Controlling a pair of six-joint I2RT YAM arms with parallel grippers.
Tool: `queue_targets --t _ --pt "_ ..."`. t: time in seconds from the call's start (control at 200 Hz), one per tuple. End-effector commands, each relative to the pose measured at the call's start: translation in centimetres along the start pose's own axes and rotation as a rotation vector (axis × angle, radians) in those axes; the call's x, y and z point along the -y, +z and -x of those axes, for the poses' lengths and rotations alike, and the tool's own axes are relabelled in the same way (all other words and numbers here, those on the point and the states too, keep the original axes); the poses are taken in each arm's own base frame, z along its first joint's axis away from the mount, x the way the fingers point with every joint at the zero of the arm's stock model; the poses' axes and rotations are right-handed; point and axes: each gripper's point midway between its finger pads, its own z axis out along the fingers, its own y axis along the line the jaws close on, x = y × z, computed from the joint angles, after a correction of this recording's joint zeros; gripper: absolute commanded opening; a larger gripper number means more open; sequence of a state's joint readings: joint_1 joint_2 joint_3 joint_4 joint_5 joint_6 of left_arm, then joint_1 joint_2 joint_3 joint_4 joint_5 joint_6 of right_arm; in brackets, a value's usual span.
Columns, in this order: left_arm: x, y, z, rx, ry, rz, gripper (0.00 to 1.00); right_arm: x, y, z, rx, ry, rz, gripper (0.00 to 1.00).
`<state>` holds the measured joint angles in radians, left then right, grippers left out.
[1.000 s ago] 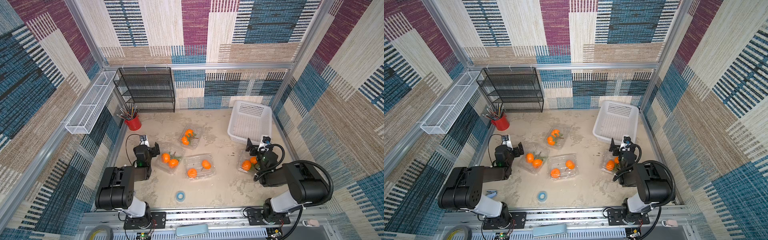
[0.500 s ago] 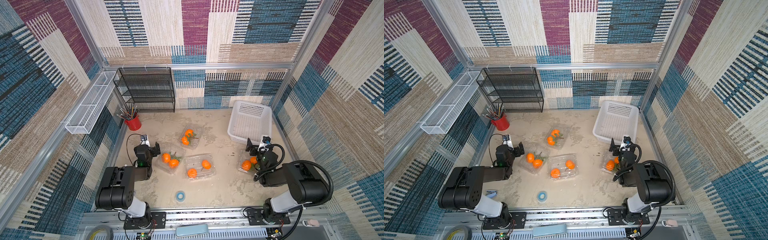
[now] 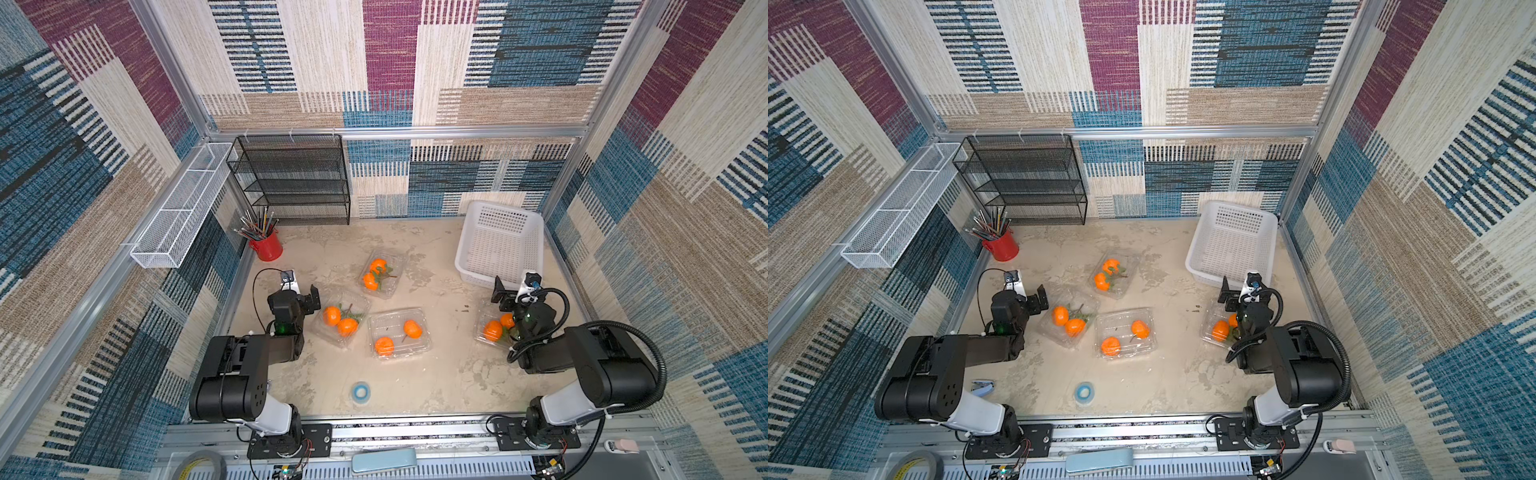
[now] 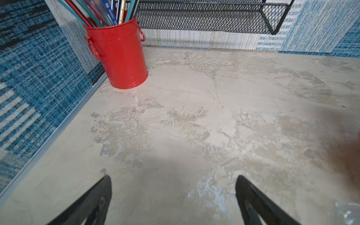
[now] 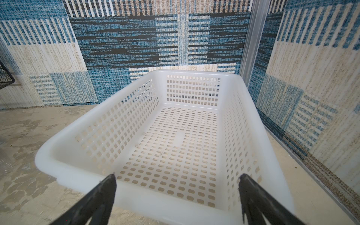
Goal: Take oranges out of containers
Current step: Adjust the basket at the corner of the board.
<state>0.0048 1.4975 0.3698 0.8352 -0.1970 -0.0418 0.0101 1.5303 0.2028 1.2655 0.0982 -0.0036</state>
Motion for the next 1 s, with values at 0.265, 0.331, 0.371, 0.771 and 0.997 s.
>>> queue_targets --t 0.265,0.331,0.371,0.771,0.997 --pt "0.3 -1.9 6.1 -0.019 0.050 0.158 0.99 1.7 0.2 3.3 0.006 0.040 -0.159 0.98" --pt "-0.1 -2.7 6.9 -0.025 -0.027 0.176 0.99 2.6 -0.2 3.5 0.010 0.073 -0.206 0.98" --pt "0.1 -3.2 7.3 -0.054 -0.074 0.158 0.99 3.2 -0.4 3.6 0.006 0.104 -0.243 0.98" --pt "12.7 -5.2 6.7 -0.569 -0.372 -0.321 0.99 0.8 2.3 7.3 -0.232 0.377 -0.168 0.98" --pt "21.8 -7.1 6.5 -0.713 -0.328 -0.536 0.99 -5.5 5.5 6.8 -0.445 0.415 0.096 0.99"
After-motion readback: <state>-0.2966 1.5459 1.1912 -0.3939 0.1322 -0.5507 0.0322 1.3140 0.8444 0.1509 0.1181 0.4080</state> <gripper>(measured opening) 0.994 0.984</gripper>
